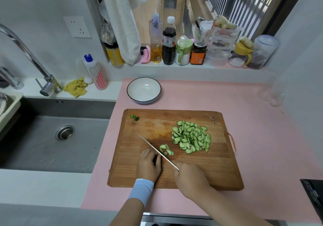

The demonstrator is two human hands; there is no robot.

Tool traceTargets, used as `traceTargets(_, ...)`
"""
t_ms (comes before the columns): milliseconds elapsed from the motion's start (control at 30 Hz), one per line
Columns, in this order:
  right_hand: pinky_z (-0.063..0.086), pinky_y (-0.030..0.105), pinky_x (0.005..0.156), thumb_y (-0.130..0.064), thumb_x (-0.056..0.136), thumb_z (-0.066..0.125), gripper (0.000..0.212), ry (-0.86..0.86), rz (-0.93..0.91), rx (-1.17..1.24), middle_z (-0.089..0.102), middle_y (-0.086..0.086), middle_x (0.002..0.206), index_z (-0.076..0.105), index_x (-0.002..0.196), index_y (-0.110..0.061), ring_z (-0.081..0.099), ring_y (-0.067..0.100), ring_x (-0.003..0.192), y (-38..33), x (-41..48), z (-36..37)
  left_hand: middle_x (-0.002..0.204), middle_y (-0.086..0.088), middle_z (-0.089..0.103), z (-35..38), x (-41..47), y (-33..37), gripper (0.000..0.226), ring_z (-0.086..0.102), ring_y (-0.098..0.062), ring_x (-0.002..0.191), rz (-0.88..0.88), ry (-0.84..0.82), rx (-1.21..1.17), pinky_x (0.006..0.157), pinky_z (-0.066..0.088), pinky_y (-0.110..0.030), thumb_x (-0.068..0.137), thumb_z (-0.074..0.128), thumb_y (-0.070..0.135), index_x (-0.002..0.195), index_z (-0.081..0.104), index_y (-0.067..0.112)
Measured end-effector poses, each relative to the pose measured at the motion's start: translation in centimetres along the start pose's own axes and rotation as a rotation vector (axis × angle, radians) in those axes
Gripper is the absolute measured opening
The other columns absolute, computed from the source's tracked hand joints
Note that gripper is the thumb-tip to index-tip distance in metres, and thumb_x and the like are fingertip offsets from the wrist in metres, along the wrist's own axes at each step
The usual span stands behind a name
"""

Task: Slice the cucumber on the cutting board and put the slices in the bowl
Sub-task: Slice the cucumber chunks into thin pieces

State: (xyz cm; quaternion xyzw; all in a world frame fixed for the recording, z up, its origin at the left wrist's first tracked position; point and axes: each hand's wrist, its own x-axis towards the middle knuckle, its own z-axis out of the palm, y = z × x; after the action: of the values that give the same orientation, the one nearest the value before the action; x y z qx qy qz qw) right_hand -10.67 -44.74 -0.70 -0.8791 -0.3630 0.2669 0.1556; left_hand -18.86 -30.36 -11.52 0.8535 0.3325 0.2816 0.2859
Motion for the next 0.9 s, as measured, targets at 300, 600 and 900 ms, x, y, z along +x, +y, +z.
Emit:
traceTargets(300, 0.051, 0.035, 0.076, -0.027, 0.099, 0.042, 0.029, -0.005, -0.022, -0.044, 0.069, 0.005, 0.101, 0.062, 0.12, -0.028, 0.064, 0.03, 0.097, -1.5, 1.4, 0.0, 0.076, -0.002, 0.057, -0.1, -0.1, 0.1, 0.019, 0.05, -0.017, 0.076, 0.004, 0.025, 0.024, 0.073, 0.039, -0.017, 0.072, 0.078, -0.003, 0.071, 0.063, 0.009)
traceTargets(600, 0.044, 0.032, 0.069, -0.03, 0.101, 0.042, 0.028, 0.03, -0.034, 0.005, 0.07, -0.002, 0.097, 0.063, 0.119, -0.034, 0.061, 0.024, 0.085, -0.1, -0.4, -0.3, 0.074, 0.0, 0.059, -0.3, 0.1, 0.5, 0.021, 0.047, -0.011, 0.075, -0.014, 0.05, -0.008, 0.074, 0.034, -0.01, 0.068, 0.08, -0.005, 0.069, 0.064, 0.01)
traceTargets(900, 0.043, 0.032, 0.063, -0.03, 0.101, 0.043, 0.019, 0.009, -0.02, -0.007, 0.049, -0.01, 0.067, 0.051, 0.084, -0.031, 0.049, 0.018, 0.067, 1.2, -1.1, 0.0, 0.073, 0.0, 0.058, -0.5, 0.1, 0.6, 0.023, 0.046, -0.011, 0.075, -0.015, 0.039, 0.003, 0.073, 0.032, -0.01, 0.068, 0.079, -0.005, 0.067, 0.063, 0.01)
